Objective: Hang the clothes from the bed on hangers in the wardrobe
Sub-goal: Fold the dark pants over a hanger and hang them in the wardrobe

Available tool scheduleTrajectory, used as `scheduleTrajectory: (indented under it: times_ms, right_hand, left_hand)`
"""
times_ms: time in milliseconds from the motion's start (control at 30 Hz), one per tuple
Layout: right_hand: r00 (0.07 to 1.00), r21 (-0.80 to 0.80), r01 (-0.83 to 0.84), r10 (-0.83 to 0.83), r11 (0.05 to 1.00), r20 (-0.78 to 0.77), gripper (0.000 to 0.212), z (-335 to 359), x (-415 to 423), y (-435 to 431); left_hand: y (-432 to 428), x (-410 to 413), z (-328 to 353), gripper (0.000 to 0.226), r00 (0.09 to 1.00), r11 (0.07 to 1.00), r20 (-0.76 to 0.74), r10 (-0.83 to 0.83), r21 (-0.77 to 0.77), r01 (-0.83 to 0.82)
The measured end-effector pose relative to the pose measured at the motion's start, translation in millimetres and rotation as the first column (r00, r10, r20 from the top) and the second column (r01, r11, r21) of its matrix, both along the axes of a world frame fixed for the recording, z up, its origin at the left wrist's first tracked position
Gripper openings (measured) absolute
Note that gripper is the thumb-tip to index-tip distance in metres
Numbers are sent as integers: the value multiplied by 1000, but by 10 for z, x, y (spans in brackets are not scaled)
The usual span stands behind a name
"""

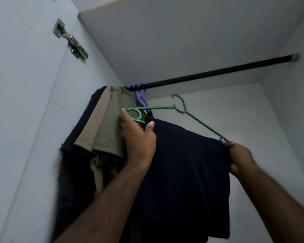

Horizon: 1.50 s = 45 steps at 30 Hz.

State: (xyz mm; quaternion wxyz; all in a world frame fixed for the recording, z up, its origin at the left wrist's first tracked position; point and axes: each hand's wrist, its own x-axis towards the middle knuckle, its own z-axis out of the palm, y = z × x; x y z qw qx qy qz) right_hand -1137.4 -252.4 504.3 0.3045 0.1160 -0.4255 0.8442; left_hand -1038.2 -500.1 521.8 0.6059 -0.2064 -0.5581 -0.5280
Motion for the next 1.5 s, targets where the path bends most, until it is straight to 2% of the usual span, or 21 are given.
scheduleTrajectory:
  times_ms: [200, 400, 600, 733, 933, 1067, 1333, 1500]
  right_hand:
    - [994, 13, -104, 104, 995, -16, 22, 447, -720, -215]
    - [990, 36, -138, 139, 990, -28, 23, 782, -1200, -529]
    - [946, 84, -307, 314, 948, -86, 23, 1100, -1478, -752]
    - [910, 95, -395, 403, 914, -98, 22, 1201, -1596, -783]
    - [899, 90, -410, 419, 908, -130, 42, 1328, -1741, -715]
    - [887, 136, -404, 424, 905, -183, 52, 1482, -1697, -791]
    - [875, 251, -410, 455, 877, -162, 46, 1404, -1707, -1073]
    - [870, 302, -407, 466, 862, -160, 52, 1352, -1752, -1165]
  left_hand:
    - [-54, -329, 463, 81, 988, 985, -33, 151, -75, -153]
    - [-132, -378, 771, 76, 956, 946, -42, 291, -133, -294]
    - [-100, -426, 1236, 69, 908, 889, -15, 418, -198, -413]
    - [15, -527, 1421, 55, 853, 824, -7, 522, -253, -507]
    - [183, -611, 1594, 55, 806, 768, 0, 592, -301, -565]
    - [130, -527, 1655, 51, 782, 750, -31, 623, -262, -607]
    - [-138, -457, 1413, 56, 763, 749, -68, 643, -156, -644]
    - [-115, -358, 1312, 55, 738, 717, -68, 672, -189, -671]
